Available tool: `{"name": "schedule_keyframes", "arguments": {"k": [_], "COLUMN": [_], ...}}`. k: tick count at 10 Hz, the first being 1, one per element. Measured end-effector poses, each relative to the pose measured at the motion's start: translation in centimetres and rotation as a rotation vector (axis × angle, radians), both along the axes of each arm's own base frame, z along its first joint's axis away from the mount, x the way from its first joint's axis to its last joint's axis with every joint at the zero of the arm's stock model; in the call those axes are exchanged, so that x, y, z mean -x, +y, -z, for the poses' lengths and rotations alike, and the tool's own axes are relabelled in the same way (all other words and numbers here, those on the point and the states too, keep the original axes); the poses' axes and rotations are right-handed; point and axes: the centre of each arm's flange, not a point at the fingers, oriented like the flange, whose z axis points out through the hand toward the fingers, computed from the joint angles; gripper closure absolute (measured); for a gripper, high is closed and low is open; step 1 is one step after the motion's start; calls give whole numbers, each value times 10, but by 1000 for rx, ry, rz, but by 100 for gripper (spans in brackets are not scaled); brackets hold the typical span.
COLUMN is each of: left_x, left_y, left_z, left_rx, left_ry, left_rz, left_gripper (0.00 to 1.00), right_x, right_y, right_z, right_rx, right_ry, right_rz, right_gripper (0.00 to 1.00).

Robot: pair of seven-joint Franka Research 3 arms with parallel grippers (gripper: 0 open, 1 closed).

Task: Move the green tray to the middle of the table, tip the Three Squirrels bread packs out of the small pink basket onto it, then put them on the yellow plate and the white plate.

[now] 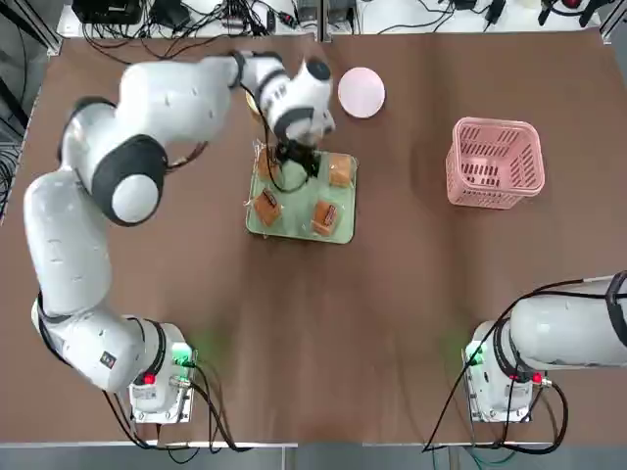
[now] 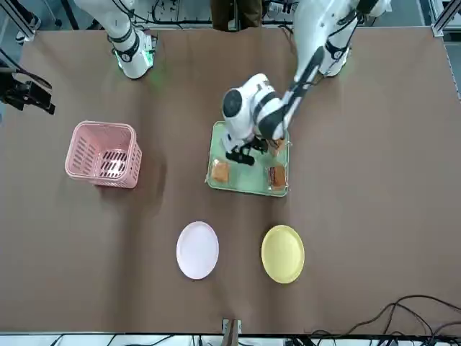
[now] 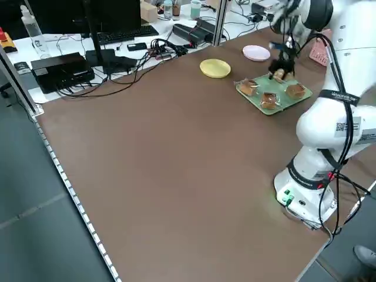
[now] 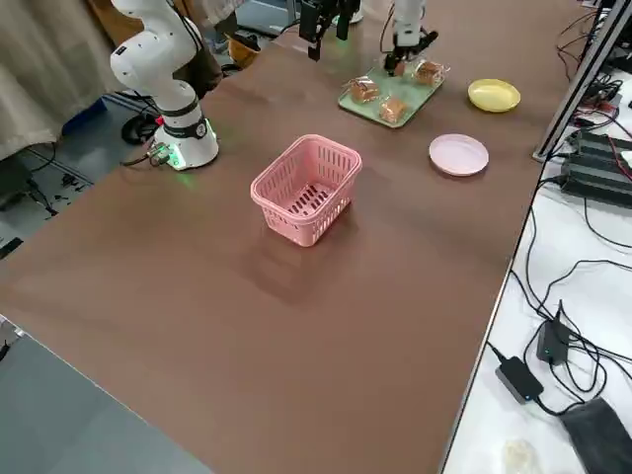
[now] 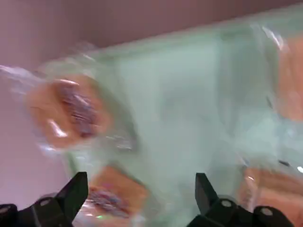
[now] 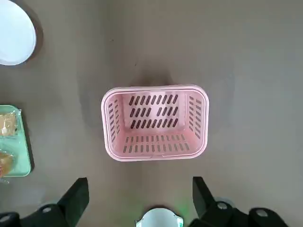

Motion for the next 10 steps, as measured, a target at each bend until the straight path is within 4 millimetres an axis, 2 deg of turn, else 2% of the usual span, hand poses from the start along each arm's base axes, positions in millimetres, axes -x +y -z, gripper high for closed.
{"name": "schedule_keyframes", "arguments": {"k": [1,2,3,5,6,9,10], "left_x": [-37,-65,-83,-107,-117,-124,-127], "left_y": [39,80,116,172,190,219,245], "left_z": [-50,-97,-136,-180,-195,-246,-267], "left_rx": [25,47,62,69,68,101,158], "left_ry": [-56,-113,-164,-219,-227,-180,-169], "left_rz": [-50,-96,-136,-195,-196,-178,-175], "left_gripper": [0,0,0,0,0,0,0], "right_x": [0,0,0,0,0,0,0], "right_y": [0,-1,-1,-1,-1,-1,-2], "right_z": [0,0,0,0,0,0,0], "right_rx": [0,0,0,0,0,0,0], "right_ry": [0,1,1,1,1,1,1], "right_rz": [1,1,2,2,3,3,3], "right_gripper": [3,3,3,3,3,3,3]}}
